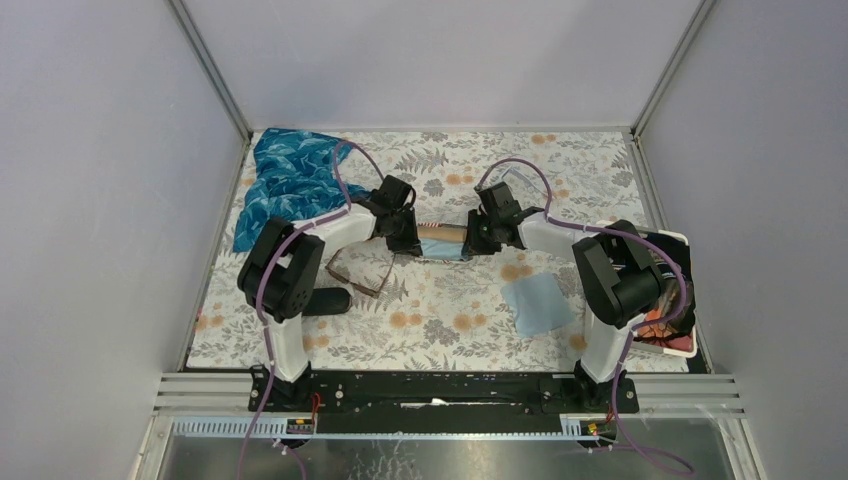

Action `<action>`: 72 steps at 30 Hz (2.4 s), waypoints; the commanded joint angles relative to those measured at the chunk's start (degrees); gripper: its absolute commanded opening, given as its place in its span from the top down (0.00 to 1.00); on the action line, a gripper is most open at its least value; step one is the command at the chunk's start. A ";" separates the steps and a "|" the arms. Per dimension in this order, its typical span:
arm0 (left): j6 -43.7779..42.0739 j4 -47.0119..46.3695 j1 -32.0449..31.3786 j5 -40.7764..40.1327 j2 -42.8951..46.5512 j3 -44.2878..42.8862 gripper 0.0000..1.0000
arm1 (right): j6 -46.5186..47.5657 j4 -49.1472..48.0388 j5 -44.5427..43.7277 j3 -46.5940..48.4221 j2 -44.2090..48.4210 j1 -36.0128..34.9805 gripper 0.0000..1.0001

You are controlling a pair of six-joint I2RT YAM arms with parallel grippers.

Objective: Organize the sunglasses
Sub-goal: Place the glasses cleaning cloth in the sunglasses case, then move the sunglasses to the center of the board.

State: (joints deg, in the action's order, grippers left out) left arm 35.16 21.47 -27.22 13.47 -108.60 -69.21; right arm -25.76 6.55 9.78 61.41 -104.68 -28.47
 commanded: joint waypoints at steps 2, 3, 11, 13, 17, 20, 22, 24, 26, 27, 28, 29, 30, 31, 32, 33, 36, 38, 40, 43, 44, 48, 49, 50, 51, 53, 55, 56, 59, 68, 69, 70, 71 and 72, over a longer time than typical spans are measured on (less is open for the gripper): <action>0.77 -1.07 0.42 -1.52 2.43 0.74 0.79 | 0.09 -0.20 1.01 0.20 2.72 0.32 0.72; 0.79 -1.02 0.42 -1.50 2.61 0.63 0.78 | 0.08 -0.17 0.87 0.28 3.01 0.34 0.72; 1.32 -1.01 0.33 -1.87 4.16 0.51 0.75 | -0.30 0.07 -0.27 0.33 6.08 0.34 0.69; 1.40 -1.00 0.33 -2.10 4.75 0.60 0.75 | -0.11 0.17 -0.59 0.34 6.94 0.37 0.67; 1.64 -1.07 0.33 -1.71 5.42 0.62 0.75 | 0.26 1.07 -0.73 0.97 8.24 0.34 0.64; 1.96 -1.00 0.33 -1.87 6.36 0.74 0.75 | 0.38 1.67 -1.24 1.31 9.87 0.37 0.57; 1.81 -0.98 0.33 -2.05 7.21 0.90 0.75 | 0.36 2.16 -2.10 1.70 11.06 0.34 0.53; 1.69 -0.48 0.33 -2.70 7.95 0.62 0.75 | 0.37 2.99 -2.96 2.50 12.00 0.35 0.51; 1.52 0.23 0.33 -3.55 8.72 0.05 0.75 | 0.69 4.12 -3.77 3.44 13.01 0.30 0.49; 1.52 0.70 0.37 -3.95 9.45 -0.15 0.75 | 0.81 4.49 -4.26 3.73 13.66 0.35 0.48; 1.42 1.22 0.33 -4.36 9.92 -0.36 0.75 | 0.89 4.75 -4.77 3.86 14.45 0.34 0.48; 1.29 1.84 0.33 -4.74 10.66 -0.73 0.75 | 1.07 4.90 -5.54 3.96 15.29 0.34 0.46; 1.13 2.60 0.33 -5.32 11.65 -1.01 0.75 | 1.25 5.31 -6.35 4.02 16.18 0.33 0.45; 0.87 3.44 0.21 -6.17 13.30 -1.29 0.75 | 1.52 6.10 -7.63 4.07 17.16 0.39 0.44; 0.48 4.17 0.07 -7.20 14.78 -1.47 0.75 | 1.91 6.59 -8.78 4.07 18.26 0.47 0.43; -0.03 5.09 -0.03 -8.80 16.46 -1.40 0.74 | 2.19 7.31 -9.41 3.91 19.34 0.45 0.40; -1.12 7.77 -0.20 -13.09 21.42 0.65 0.74 | 2.86 8.32 -13.37 1.34 23.99 0.75 0.36; -1.90 8.84 -0.20 -16.48 24.09 3.18 0.74 | 2.87 8.91 -14.34 -1.13 26.75 0.80 0.34; -2.23 9.64 -0.16 -17.70 25.50 6.18 0.69 | 2.84 9.53 -13.43 -3.55 28.70 0.85 0.32; -1.95 10.43 -0.11 -18.14 24.41 9.91 0.55 | 1.39 10.47 -11.92 -7.26 30.90 0.79 0.31; -1.69 10.74 -0.11 -18.13 23.41 10.66 0.50 | 0.86 10.19 -11.65 -8.54 31.61 0.83 0.30; -0.94 10.82 -0.16 -17.74 20.48 11.64 0.46 | -0.40 9.32 -10.95 -11.98 33.41 0.78 0.30; -0.91 10.37 -0.19 -17.25 20.18 11.98 0.45 | -0.47 9.41 -10.86 -12.12 33.59 0.82 0.29; -1.04 9.94 -0.20 -16.73 19.95 12.30 0.44 | -0.44 9.41 -10.76 -12.17 33.72 0.85 0.29; -1.25 9.56 -0.20 -16.19 19.68 12.57 0.44 | -0.43 9.43 -10.79 -12.11 33.87 0.80 0.29; -1.67 9.45 -0.26 -14.94 18.47 12.97 0.40 | -0.26 9.36 -10.88 -11.83 33.94 0.79 0.27; -1.99 9.52 -0.60 -13.80 16.92 13.40 0.39 | -0.01 9.32 -10.64 -11.42 33.71 0.81 0.27; -1.82 9.21 -1.08 -13.75 16.50 13.86 0.39 | 0.13 9.28 -10.47 -11.28 33.47 0.83 0.27; -0.89 7.83 -3.14 -13.74 16.38 15.06 0.39 | 0.24 9.08 -9.88 -11.09 32.91 0.85 0.27; 2.60 6.33 -9.38 -12.83 15.60 15.51 0.78 | -0.17 8.27 -7.81 -11.98 32.60 0.87 0.27; 3.08 6.31 -10.41 -12.71 15.63 15.55 0.86 | -0.28 8.24 -7.70 -12.09 32.68 0.83 0.27; 3.55 6.34 -11.47 -12.57 15.69 15.64 0.89 | -0.29 8.24 -7.57 -12.22 32.70 0.83 0.27; 4.00 6.32 -13.10 -12.52 15.76 15.79 0.92 | -0.33 8.13 -7.46 -12.38 32.70 0.84 0.27; 4.50 6.44 -14.54 -12.44 15.80 16.04 0.93 | -0.43 8.07 -7.22 -12.56 32.70 0.81 0.27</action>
State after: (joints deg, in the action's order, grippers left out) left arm 37.23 30.02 -37.58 0.62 -92.40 -54.06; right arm -25.69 16.32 1.19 48.75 -72.55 -27.94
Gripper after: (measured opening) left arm 0.104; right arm 0.731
